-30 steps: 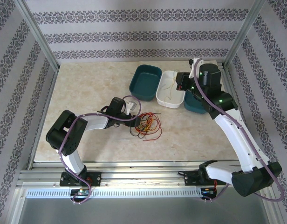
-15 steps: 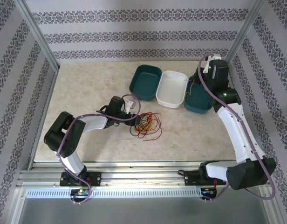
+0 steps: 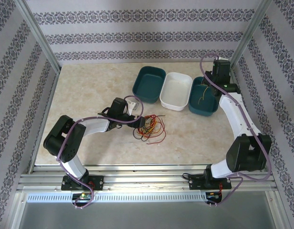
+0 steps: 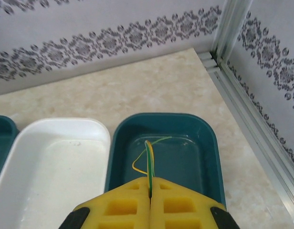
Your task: Untangle the cables
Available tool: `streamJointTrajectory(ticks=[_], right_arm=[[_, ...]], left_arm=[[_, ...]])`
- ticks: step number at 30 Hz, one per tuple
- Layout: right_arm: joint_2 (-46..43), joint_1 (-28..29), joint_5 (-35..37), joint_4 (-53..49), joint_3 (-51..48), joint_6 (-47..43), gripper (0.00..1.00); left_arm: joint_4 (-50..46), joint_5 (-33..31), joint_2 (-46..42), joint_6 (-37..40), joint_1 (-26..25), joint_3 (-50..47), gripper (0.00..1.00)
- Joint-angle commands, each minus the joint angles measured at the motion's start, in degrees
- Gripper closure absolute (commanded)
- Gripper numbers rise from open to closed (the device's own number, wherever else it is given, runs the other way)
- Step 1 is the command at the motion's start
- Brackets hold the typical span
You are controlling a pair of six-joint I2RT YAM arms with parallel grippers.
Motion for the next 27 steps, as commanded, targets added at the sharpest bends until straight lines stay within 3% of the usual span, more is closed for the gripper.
streamJointTrajectory(ticks=[1,7,14,19,27], right_arm=[[4.01,-1.32,-1.18,-0.97,0.68,0.46,1.0],[13.62,-3.7,-6.5,-6.11,3.28,3.23,1.0],[23.36,-5.41,-10.93,-11.53,7.86,4.13,0.92],[24.27,-5.67,-12.94,-12.48,9.55,3.32,0.72],[16.52,-5.51,-10.49,-14.92,8.82,3.79,0.46]], left_arm=[[1.43,-1.1,-1.63,-0.43,-0.56,0.59,0.12],[0.12,-1.75,-2.12,-0.25,-0.56,0.88,0.14],[-0.28,-2.59,-2.92,-0.27,-0.56,0.45,0.14],[-0.77,-3.16,-3.23,-0.14,-0.56,0.37,0.14],[-1.61,-4.09,-3.91,0.0,-0.59,0.52,0.17]])
